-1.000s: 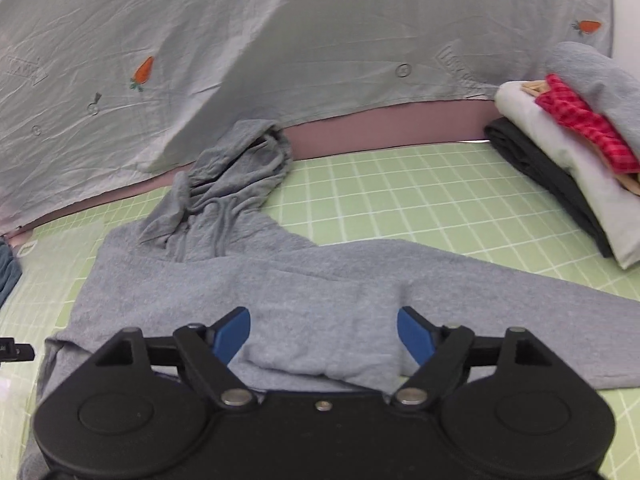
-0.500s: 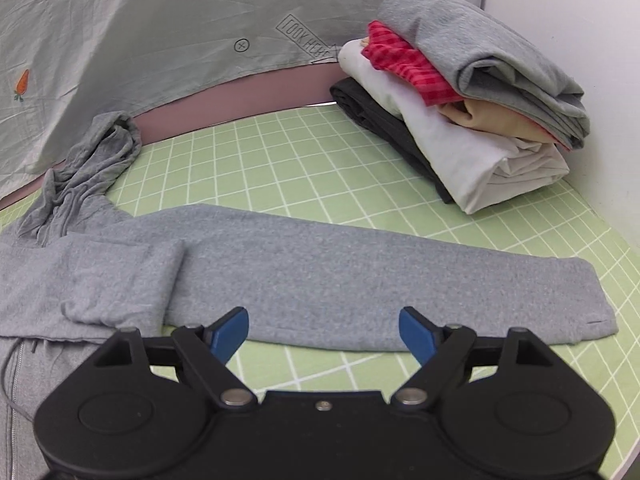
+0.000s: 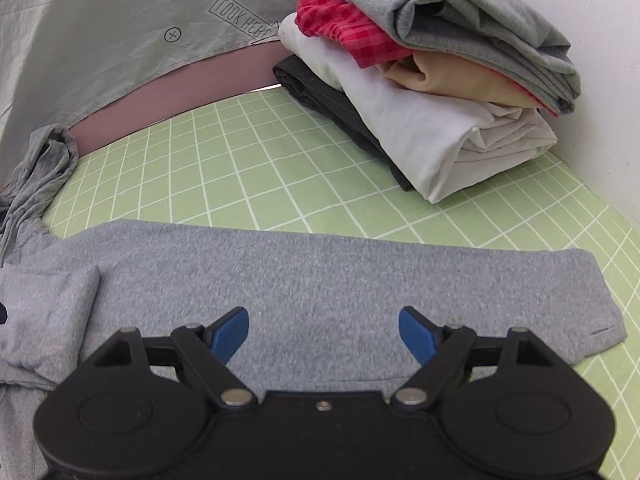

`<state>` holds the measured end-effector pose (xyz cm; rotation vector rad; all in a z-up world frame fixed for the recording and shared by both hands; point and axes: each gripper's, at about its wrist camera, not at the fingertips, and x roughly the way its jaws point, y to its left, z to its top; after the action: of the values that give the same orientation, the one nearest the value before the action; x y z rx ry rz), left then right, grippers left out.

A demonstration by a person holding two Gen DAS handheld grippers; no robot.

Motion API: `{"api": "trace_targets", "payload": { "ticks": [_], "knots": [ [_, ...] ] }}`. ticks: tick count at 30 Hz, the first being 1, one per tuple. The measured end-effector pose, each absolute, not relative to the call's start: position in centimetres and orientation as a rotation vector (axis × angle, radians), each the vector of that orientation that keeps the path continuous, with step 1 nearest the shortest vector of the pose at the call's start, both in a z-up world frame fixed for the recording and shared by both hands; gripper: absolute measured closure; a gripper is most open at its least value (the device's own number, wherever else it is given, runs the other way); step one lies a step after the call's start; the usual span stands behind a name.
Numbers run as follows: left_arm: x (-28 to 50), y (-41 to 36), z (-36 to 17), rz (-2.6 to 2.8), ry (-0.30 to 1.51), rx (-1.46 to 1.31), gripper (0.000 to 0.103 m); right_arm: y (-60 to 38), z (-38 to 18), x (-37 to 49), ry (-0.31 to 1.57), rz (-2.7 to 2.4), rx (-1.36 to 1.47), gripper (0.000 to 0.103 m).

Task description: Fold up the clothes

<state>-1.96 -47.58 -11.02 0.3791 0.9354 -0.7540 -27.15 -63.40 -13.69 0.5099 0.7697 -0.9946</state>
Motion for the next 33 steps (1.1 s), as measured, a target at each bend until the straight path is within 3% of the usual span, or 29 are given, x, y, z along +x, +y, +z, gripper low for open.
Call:
{"api": "trace_targets", "payload": {
  "ticks": [3,6,8,12,23,27,33],
  "knots": [
    [-1.4,-48.0,-11.8,-0.767,0.973,0.365,0.041,-63.7,-14.4,-26.9,0.794,-0.988,0.519,0.020],
    [-1.1,-47.9,-12.3,-0.789,1.015,0.313,0.065,-63.9,-15.0,-26.7,0.813,-0.978,0.523,0.020],
    [-1.2,-47.9,-12.5,-0.794,1.018,0.310,0.089,-64.0,-15.3,-26.6,0.825,-0.973,0.524,0.020],
    [-1.5,-47.8,-12.2,-0.782,0.992,0.343,0.102,-64.0,-15.6,-26.3,0.844,-0.968,0.511,0.020],
    [2.2,-42.6,-8.7,-0.659,0.902,0.289,0.103,-63.8,-15.7,-25.9,0.855,-0.961,0.494,0.017],
    [3.4,-42.0,-8.4,-0.701,0.943,0.218,0.101,-63.9,-15.9,-25.8,0.854,-0.964,0.497,0.014],
    [1.3,-45.6,-10.4,-0.778,0.983,0.271,0.083,-64.0,-16.0,-25.5,0.859,-0.976,0.513,0.010]
  ]
}}
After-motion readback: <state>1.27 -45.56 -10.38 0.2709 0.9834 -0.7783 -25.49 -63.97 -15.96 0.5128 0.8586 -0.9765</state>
